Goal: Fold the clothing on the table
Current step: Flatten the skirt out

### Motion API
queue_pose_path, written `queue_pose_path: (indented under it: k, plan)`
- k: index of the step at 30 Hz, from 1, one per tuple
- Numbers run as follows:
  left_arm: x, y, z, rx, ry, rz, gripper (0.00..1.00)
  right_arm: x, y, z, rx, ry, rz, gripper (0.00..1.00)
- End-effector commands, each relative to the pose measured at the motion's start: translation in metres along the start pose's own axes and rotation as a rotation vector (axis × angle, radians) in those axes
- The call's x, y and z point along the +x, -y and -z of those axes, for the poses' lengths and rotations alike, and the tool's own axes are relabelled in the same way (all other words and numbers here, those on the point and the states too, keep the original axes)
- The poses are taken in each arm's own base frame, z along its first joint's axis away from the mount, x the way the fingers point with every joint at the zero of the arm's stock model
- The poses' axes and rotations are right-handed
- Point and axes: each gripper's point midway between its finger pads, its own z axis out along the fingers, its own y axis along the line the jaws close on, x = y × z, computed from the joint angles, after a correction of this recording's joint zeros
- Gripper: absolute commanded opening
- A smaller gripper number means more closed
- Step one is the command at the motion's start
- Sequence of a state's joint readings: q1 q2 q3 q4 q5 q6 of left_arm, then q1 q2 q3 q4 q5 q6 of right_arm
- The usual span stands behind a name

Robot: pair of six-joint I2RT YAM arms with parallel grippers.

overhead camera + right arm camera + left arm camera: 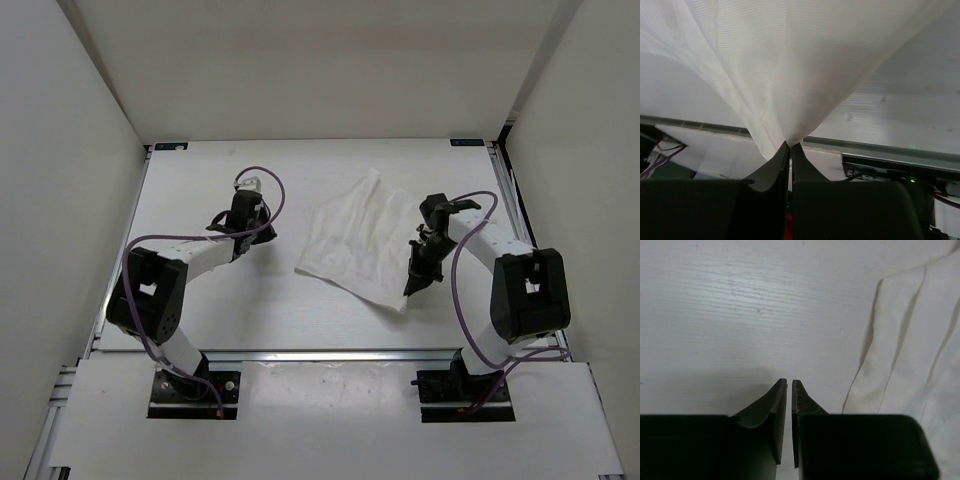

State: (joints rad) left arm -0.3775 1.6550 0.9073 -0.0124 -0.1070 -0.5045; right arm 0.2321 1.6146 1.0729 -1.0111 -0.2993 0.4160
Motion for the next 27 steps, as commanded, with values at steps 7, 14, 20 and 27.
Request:
queue_pose_path:
  k: [7,14,20,27]
  plan:
    - [0.056,0.04,0.035,0.307,-0.126,0.011,0.27,-0.002,0.067,-0.002,0.326,0.085,-0.053,0.0]
    - [0.085,0.061,0.047,0.467,-0.174,0.116,0.28,-0.004,0.082,-0.011,0.339,0.077,-0.082,0.0]
    - [0.093,0.085,0.055,0.582,-0.195,0.22,0.29,-0.002,0.088,-0.014,0.326,0.076,-0.107,0.0]
    - [0.112,0.098,0.056,0.593,-0.275,0.207,0.35,-0.003,0.086,-0.013,0.324,0.076,-0.118,0.0]
